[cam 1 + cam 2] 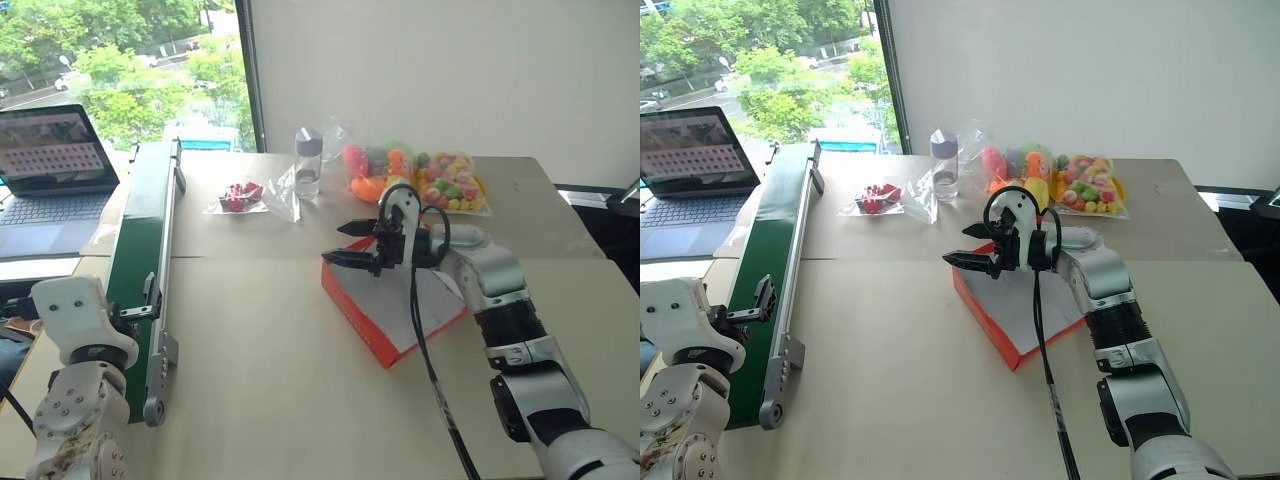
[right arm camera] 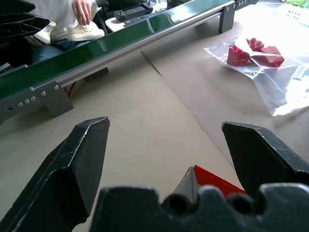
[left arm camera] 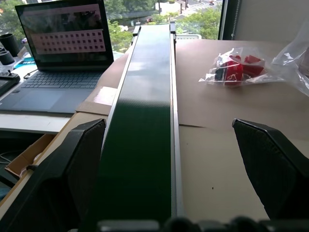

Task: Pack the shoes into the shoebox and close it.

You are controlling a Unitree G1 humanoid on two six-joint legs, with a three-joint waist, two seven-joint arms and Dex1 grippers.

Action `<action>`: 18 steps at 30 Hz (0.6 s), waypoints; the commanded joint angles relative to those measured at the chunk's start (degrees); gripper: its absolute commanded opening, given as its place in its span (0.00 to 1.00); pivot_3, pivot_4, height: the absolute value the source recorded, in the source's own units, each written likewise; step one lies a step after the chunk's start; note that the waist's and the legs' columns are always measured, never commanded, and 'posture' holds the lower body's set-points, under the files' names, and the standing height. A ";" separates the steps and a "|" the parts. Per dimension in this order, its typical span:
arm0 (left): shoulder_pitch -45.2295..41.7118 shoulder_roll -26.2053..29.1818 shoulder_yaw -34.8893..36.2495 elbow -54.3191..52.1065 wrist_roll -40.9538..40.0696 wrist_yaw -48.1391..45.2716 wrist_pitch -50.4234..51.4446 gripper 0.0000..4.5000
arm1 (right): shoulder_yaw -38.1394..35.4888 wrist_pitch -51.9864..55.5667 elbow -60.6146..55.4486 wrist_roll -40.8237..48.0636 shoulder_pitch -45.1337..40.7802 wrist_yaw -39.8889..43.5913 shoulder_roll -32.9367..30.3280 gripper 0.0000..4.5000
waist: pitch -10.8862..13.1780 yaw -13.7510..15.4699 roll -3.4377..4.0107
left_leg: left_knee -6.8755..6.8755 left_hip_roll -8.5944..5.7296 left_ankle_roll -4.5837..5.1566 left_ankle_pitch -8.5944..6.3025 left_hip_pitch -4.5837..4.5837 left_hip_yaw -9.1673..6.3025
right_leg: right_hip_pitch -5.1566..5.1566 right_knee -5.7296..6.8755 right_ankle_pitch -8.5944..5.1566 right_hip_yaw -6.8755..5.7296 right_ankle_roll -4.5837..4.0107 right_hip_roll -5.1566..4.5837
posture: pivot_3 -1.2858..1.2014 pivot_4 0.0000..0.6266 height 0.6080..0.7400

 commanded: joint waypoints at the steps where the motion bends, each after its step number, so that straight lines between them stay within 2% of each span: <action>1: 0.46 -0.32 -0.21 -0.14 0.04 0.55 -2.79 1.00 | -0.77 -1.19 -2.17 -0.35 -0.20 -0.32 -0.10 0.98 | 0.00 0.02 0.00 | 0.00 0.00 0.00 0.00 -0.01 0.00 | 0.00 -0.01 0.00 0.00 0.00 0.00 | 0.52 0.24 1.00; 12: 0.59 -1.57 3.14 7.48 -0.14 2.96 -9.95 1.00 | 0.28 -5.79 3.96 -4.01 -2.99 -2.53 5.82 0.98 | 0.00 -0.05 0.00 | 0.01 0.05 -0.05 -0.01 0.03 0.04 | -0.03 0.02 -0.07 0.00 -0.14 -0.01 | 0.52 0.24 1.00; 18: -1.11 0.13 -0.59 10.01 2.95 5.13 -11.14 1.00 | 0.50 -7.79 5.81 -5.60 -4.25 -3.37 8.57 0.98 | 0.00 -0.02 0.00 | -0.02 0.04 -0.04 -0.01 -0.06 0.06 | -0.08 -0.03 -0.07 -0.02 -0.13 -0.03 | 0.52 0.24 1.00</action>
